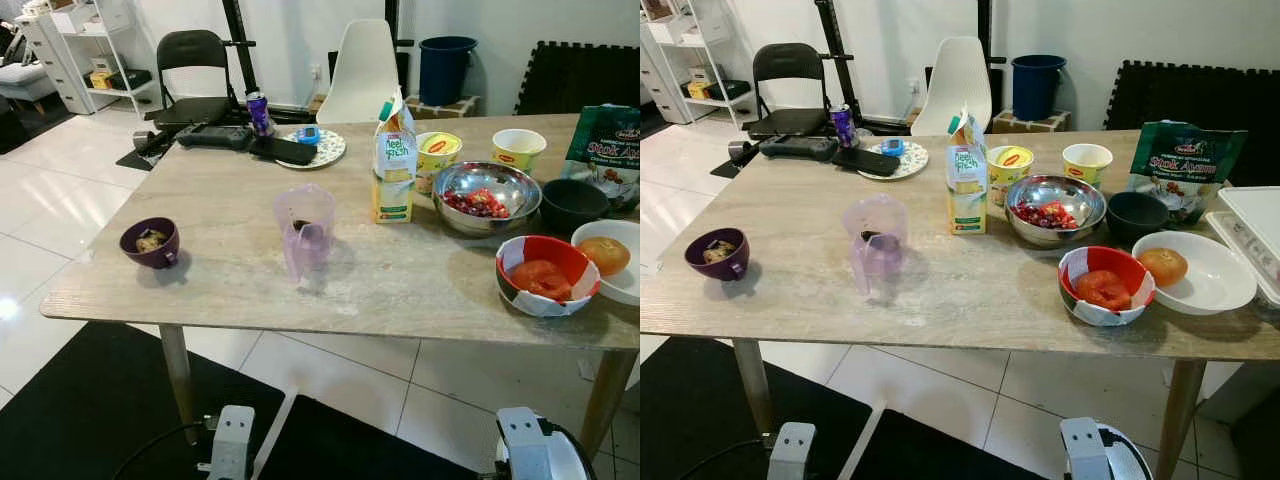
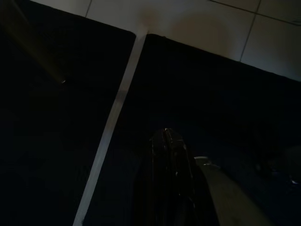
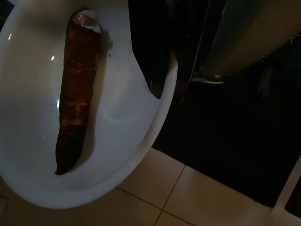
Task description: Restocking fridge
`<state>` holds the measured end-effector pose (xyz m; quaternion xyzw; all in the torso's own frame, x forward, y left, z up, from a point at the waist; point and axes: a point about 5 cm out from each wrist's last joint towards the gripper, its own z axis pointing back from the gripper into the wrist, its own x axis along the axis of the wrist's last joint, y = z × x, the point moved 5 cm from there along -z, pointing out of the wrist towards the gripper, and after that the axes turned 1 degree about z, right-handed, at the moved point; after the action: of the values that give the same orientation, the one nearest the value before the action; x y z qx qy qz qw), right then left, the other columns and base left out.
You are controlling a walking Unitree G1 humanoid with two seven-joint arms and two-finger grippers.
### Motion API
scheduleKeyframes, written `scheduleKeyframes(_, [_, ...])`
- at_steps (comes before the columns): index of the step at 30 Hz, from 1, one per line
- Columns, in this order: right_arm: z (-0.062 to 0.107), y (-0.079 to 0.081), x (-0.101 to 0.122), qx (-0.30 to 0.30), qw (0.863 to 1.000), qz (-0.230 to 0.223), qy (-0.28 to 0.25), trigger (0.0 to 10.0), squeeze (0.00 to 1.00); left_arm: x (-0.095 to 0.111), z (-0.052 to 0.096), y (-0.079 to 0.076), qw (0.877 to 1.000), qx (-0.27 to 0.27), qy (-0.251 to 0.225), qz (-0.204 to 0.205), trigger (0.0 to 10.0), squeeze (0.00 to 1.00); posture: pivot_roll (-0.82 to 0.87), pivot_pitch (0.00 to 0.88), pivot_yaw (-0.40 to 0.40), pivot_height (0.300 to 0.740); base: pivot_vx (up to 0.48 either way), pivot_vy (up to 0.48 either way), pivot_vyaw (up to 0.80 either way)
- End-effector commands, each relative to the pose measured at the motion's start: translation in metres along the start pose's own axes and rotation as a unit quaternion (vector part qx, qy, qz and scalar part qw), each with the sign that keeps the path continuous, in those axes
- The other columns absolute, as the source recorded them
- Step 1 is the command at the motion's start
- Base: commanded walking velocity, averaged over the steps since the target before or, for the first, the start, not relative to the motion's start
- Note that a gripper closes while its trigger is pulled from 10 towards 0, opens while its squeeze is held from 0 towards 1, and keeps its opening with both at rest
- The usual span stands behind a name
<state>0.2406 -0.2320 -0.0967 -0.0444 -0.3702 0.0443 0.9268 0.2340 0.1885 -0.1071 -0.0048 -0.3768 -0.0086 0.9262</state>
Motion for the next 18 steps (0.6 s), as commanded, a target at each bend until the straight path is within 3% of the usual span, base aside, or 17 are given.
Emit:
scheduleKeyframes(1, [0.0003, 0.0015, -0.0025, 0.002, 1.000, 0.004, 0.004, 10.0, 0.00, -0.0063, 0.0013, 0.0032, 1.000, 0.008, 0.012, 0.002, 10.0, 0.00, -0.01, 0.100, 0.071, 0.740, 0.000, 0.000, 0.00])
scheduleKeyframes(3, [0.0003, 0.0012, -0.0018, 0.000, 1.000, 0.000, 0.001, 10.0, 0.00, -0.0060, 0.0012, 0.0015, 1.000, 0.004, 0.010, 0.008, 10.0, 0.00, -0.02, 0.097, 0.067, 0.740, 0.000, 0.000, 0.00])
scheduleKeyframes(7, [0.0003, 0.0030, -0.0016, 0.006, 1.000, 0.003, 0.001, 10.0, 0.00, -0.0056, 0.0007, -0.0017, 1.000, -0.008, 0.013, -0.020, 10.0, 0.00, -0.02, 0.097, 0.058, 0.740, 0.000, 0.000, 0.00])
scheduleKeyframes(8, [0.0003, 0.0025, -0.0021, 0.005, 1.000, 0.006, 0.002, 10.0, 0.00, -0.0062, 0.0010, 0.0002, 1.000, 0.001, 0.012, -0.003, 10.0, 0.00, -0.02, 0.103, 0.073, 0.740, 0.000, 0.000, 0.00])
scheduleKeyframes(12, [0.0008, 0.0000, -0.0018, -0.005, 1.000, -0.017, -0.003, 10.0, 0.00, -0.0071, 0.0011, -0.0018, 1.000, -0.005, 0.013, -0.007, 10.0, 0.00, -0.02, 0.094, 0.057, 0.740, 0.000, 0.000, 0.00])
scheduleKeyframes(18, [0.0013, -0.0009, -0.0048, -0.003, 1.000, -0.003, 0.004, 10.0, 0.00, -0.0109, 0.0021, 0.0020, 1.000, 0.011, 0.018, 0.004, 10.0, 0.00, -0.03, 0.104, 0.064, 0.740, 0.000, 0.000, 0.00])
